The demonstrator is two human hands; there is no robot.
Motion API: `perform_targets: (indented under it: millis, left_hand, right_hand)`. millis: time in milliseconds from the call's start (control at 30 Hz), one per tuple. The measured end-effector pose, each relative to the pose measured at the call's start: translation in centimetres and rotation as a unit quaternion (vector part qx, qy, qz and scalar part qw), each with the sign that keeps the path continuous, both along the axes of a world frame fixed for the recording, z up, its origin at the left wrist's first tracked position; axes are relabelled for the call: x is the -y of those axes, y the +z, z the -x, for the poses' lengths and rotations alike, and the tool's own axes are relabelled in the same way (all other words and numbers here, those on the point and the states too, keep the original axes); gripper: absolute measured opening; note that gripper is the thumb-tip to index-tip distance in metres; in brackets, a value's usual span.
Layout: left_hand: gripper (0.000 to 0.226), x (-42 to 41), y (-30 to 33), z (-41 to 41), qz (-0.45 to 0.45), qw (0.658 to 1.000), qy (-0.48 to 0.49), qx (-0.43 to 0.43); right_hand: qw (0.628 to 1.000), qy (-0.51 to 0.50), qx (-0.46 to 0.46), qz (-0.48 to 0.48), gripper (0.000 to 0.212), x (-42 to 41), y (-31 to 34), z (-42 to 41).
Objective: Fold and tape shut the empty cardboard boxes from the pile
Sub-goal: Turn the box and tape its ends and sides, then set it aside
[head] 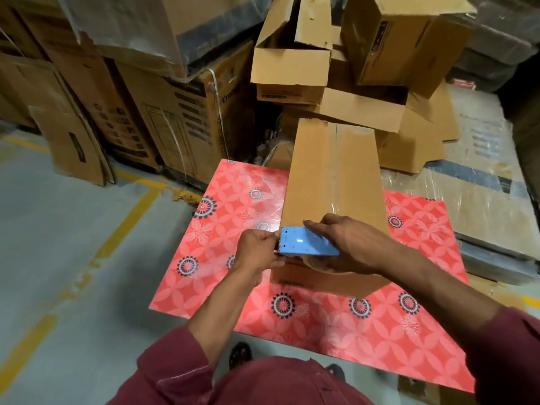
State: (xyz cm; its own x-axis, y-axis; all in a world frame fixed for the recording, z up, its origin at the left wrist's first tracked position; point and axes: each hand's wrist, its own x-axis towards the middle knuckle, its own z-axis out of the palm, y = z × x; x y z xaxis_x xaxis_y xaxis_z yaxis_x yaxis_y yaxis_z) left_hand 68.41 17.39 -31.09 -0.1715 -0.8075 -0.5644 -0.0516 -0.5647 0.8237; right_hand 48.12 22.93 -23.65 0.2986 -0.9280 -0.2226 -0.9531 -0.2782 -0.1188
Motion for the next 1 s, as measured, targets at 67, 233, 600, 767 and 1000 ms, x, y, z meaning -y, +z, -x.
perform_targets:
  millis: [67,233,600,767,1000]
  left_hand:
    - [0.02,-0.1,-0.3,-0.8,0.006,1.0,-0.002,-0.003]
    - [0.019,0.2,-2.2,-2.1,-0.025,0.999,0.037,0.028]
    - [0.021,0.6,-4.8,-2.5,-0.065,0.997,0.046,0.019]
    - [0.017,0.5,-6.6,-2.7,-0.034,0.997,0.072,0.024]
    - [0.027,-0.4,-8.0,-1.8,-0.038,0.998,0.049,0.017]
  right_hand:
    - [1.0,0.004,0.016,-0.006,0.08,0.2,0.0,0.2]
    - [1.0,0.004,-0.013,-0.015,0.077,0.1,0.2,0.8]
    - [0.994,-0.025,-0.096,-0.038,0.075,-0.6,0.8,3.9]
    - [0.993,-0.018,-0.104,-0.051,0.08,-0.4,0.6,3.0]
    - [0.982,-0.01,-0.164,-0.094,0.093,0.4,1.2,1.4]
